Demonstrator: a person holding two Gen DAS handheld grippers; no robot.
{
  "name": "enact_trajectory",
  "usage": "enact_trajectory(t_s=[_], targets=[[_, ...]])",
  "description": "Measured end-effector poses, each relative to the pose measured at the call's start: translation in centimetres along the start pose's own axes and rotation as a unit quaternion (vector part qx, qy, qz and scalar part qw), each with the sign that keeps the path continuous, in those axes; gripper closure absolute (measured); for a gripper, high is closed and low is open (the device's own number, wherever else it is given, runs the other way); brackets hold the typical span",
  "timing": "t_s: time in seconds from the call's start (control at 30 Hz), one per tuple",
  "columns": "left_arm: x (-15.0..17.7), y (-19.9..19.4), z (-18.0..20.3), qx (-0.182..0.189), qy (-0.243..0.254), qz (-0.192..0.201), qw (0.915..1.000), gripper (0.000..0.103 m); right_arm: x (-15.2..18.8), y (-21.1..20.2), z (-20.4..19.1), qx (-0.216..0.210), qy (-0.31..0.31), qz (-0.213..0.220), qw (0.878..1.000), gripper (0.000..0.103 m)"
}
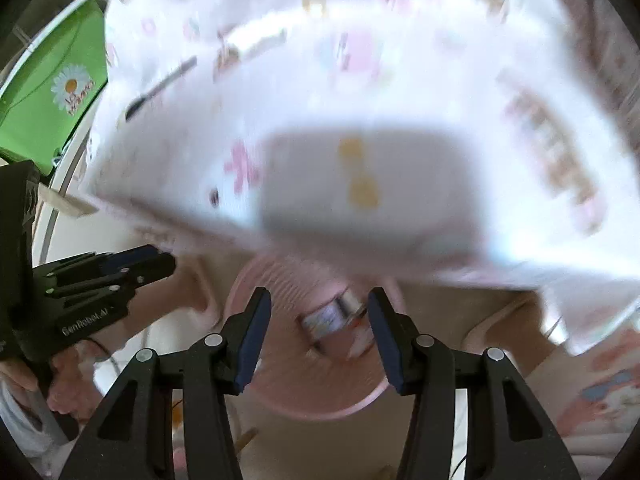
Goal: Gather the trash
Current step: 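Open both tools to drop the tube and bottle into the basket, then raise both tools back over the table toward the black spoon and tissue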
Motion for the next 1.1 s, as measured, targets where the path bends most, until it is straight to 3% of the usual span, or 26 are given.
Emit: enact_trajectory(t_s=[0.07,0.13,0.23,0.47,0.93,1.1], targets=[[-0.4,-0.9,-0.6,0.000,-0.013,0.023,0.9997,0.075,-0.1,-1.5,-0.2,0.011,-0.013,0.035,0.999,0.043],[-0.9,-1.6,-1.0,0.002,-0.018,0.038,0.9991,0.075,-0.3,-2.7,-0.2,0.007,-0.014,0.060,0.998,0.042],[-1.5,-2.7,-1.2,-0.007,-0.015,0.065,0.9977,0.075,-0.8,-3.2,0.3,-0.008,-0.002,0.071,0.997,0.042],[-1.9,-4.4,-0.9,-0.017,-0.003,0.108,0.9940,0.070,-1.1,-4.6,-0.9,0.000,-0.022,0.106,0.994,0.042],[-2.6,-6.7,-2.5,-0.043,-0.019,0.154,0.9870,0.067,-2.1,-6.5,-1.8,0.035,-0.035,0.160,0.986,0.042],[-2.8,-7.1,-3.5,-0.045,-0.033,0.159,0.9857,0.066,-2.6,-6.2,-2.4,0.069,-0.052,0.173,0.981,0.041]])
Point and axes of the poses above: each gripper's, at about its wrist camera, not at the fingertips, and y roughly the way its jaws point, z to its right, x to its underside, the point moved 1 cm from there along y, roughly the way its jaws point, and after that the axes turned 3 degrees about x, right-handed, at the moved point
